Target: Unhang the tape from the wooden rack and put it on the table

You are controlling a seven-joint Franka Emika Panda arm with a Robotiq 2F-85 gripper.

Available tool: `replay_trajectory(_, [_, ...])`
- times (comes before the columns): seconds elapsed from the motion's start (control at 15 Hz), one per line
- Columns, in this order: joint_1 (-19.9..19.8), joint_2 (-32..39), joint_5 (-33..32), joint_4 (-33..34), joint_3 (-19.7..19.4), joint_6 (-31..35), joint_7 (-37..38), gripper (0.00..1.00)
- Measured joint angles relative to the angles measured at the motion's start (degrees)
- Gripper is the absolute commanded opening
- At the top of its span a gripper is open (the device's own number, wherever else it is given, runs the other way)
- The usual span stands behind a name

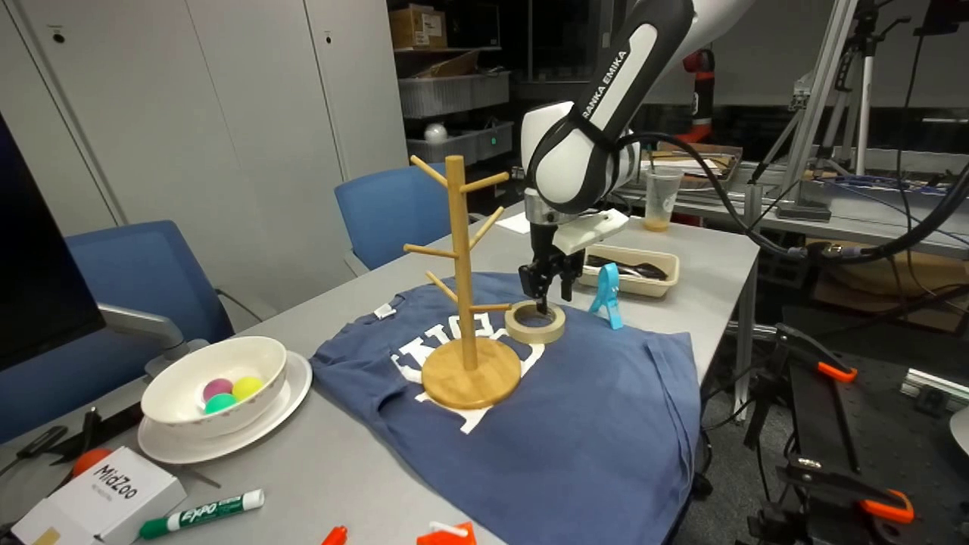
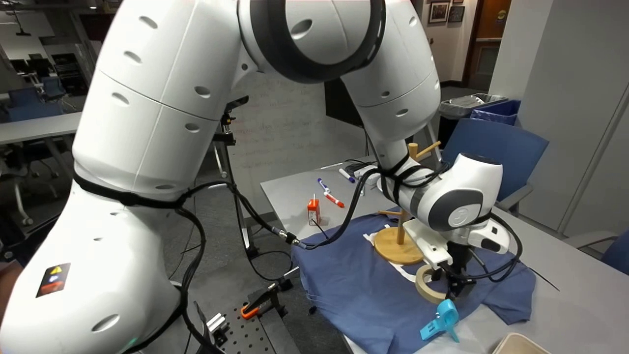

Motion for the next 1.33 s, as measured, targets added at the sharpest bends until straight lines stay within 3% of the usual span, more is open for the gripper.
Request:
replay_trajectory(0.33, [1.72,1.15,-0.18,1.78,-2.04,-0.01,-0.60,1.00])
replay_trajectory(0.53, [2.42,-1.38,-0.38,-0.76,-2.21,0.00,-1.83,1.00])
replay_trajectory(1.33, [4.74,-28.18,-5.79,-21.33,-2.86,0.02,-2.38,1.00])
